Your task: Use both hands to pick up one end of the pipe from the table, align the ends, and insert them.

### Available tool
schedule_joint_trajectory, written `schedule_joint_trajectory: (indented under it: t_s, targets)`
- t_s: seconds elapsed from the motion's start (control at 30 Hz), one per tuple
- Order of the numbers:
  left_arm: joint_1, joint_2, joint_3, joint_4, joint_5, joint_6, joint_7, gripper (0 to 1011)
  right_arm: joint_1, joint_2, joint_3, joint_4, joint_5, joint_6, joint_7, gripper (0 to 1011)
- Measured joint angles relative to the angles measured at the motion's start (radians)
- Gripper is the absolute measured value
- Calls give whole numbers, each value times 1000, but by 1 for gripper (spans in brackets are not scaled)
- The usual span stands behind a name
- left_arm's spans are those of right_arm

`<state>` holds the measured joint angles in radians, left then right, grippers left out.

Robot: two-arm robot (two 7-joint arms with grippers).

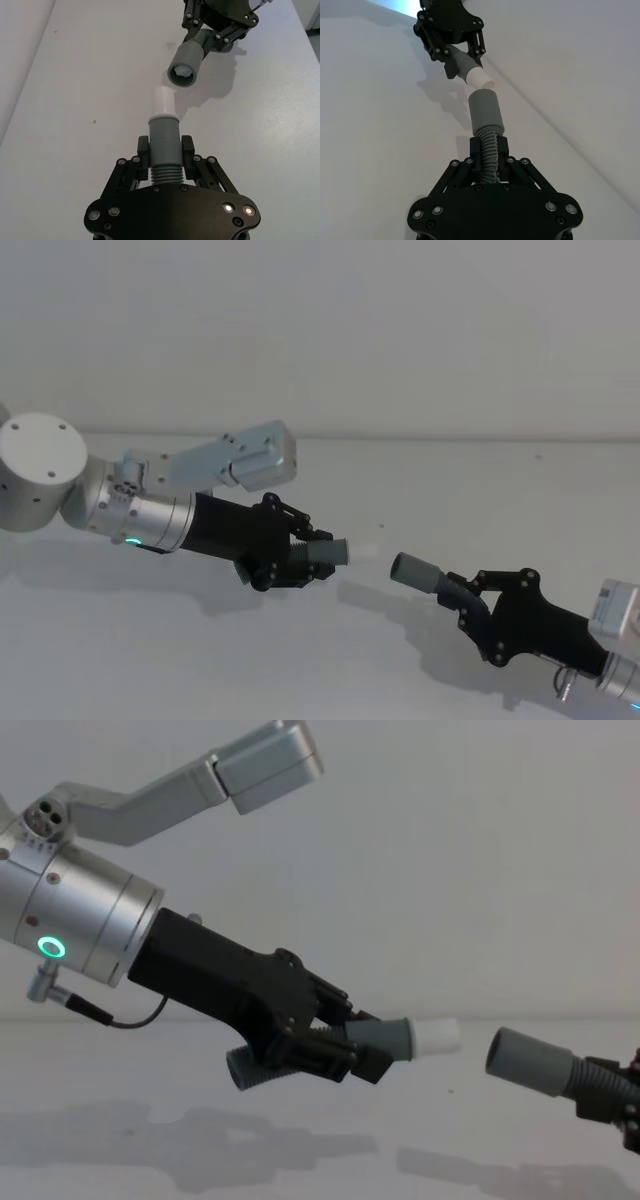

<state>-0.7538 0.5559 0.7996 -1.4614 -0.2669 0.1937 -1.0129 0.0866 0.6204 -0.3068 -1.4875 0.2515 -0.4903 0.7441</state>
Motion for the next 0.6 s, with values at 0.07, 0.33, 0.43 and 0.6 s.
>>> schedule_joint_trajectory:
  t_s: [0.07, 0.33, 0.43, 0.6]
  targets:
    - [-1, -1, 1, 1, -1, -1, -1, 372, 1, 0, -2, 0, 0, 2, -1, 162]
    - [-12, -7, 13, 15, -7, -5, -13, 372, 6, 1, -9, -2, 1, 11, -9, 162]
    - [-17, -9, 19, 20, -10, -7, -17, 372, 9, 1, -12, -2, 1, 14, -12, 162]
    - [-20, -10, 24, 23, -13, -9, -21, 372, 13, 0, -19, -2, 0, 18, -18, 163]
